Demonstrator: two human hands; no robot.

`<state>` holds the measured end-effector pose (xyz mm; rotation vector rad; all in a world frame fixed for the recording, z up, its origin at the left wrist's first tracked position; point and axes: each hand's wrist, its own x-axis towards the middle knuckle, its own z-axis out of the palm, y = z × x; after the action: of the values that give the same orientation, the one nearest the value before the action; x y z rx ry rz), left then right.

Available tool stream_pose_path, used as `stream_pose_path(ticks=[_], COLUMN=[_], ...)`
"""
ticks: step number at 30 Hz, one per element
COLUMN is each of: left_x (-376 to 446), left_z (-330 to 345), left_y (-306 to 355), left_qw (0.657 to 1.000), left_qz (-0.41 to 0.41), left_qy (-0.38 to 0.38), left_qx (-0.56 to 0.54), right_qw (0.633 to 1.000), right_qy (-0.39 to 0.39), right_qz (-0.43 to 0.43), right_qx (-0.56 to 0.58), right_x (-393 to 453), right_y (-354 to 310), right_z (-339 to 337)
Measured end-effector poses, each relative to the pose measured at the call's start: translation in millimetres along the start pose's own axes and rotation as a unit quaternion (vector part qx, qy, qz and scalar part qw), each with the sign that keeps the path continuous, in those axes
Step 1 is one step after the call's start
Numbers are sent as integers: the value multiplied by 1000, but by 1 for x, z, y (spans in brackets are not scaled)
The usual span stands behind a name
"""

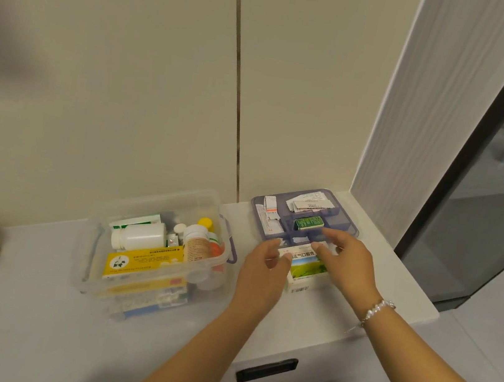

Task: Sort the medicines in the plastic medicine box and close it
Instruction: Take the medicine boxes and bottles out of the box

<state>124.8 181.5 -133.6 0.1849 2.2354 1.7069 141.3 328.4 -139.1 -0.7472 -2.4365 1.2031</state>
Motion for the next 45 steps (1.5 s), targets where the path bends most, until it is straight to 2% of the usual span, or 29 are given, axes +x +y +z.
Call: stream_pose_path(ticks=[5,9,13,18,22,29,33,38,45], left_x=[-16,-17,-10,8,24,42,44,40,30], left_z=[-48,-91,-126,-149,-151,-151,-153,-159,-174], left_y=[20,18,6,-6,-3,-3,-3,-3,14], left_qw=[985,972,962,971,987,982,990,996,990], left_qz=[144,165,154,67,-5,-69,-77,-38,26], left_qy=[96,150,179,123,48,-36,0,79,79], left_qx=[16,69,140,196,156,174,117,37,-113], right_qw=[984,972,970,973,975,976,973,970,956], right_qy=[-67,-110,-134,-164,-142,-134,-155,-173,-199], right_qz=[-68,-96,-127,-142,-169,-166,-165,-169,-212], right_qx=[148,183,161,82,26,46,35,31,-36], right_x=[-24,-36,-39,-41,-37,-24,-21,-24,-32], right_y=[-46,-74,-91,-100,-102,-106,-106,-109,-120], right_z=[6,22,45,72,81,80,79,78,88])
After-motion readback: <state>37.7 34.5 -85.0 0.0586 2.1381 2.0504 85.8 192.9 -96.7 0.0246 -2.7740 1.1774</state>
